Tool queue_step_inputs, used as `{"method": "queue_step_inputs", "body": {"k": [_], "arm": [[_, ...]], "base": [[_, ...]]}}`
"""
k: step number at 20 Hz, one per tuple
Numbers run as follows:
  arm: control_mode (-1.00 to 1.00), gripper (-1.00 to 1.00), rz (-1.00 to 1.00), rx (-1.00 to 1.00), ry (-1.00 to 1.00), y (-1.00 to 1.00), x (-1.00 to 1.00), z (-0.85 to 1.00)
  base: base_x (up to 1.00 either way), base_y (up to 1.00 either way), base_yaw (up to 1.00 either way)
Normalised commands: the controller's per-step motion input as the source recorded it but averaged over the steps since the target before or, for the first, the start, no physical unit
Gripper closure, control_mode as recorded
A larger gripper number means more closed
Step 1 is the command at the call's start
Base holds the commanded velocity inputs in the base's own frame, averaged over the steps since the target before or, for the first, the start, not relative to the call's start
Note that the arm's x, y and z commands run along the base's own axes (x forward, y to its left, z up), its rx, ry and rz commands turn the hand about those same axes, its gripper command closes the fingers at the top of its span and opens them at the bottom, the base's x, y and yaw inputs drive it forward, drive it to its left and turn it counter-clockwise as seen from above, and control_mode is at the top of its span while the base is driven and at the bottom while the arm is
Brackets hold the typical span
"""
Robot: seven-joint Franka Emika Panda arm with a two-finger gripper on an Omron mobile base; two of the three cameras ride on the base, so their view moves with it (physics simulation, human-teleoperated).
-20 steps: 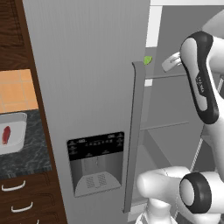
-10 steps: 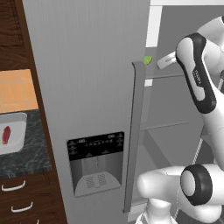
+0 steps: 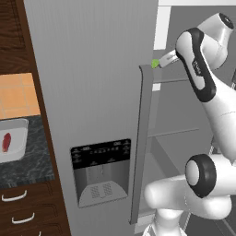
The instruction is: Place one lemon wedge and one steak in each tupperware on the nearby counter, to pack two identical lunches.
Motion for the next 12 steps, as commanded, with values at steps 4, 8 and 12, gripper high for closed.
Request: {"method": "queue_step_inputs", "body": {"k": [4,8,12], "arm": [[-1.0,-1.0,0.04,0.0,0.0,-0.03,0.41,0.0],[-1.0,-1.0,0.06,0.0,0.0,-0.09,0.5,-0.01],[-1.0,-1.0,0.07,0.0,0.0,-0.06,0.42,-0.16]], "base": [[0.0,0.0,0.0],[0.0,0.0,0.0],[0.0,0.0,0.0]]}}
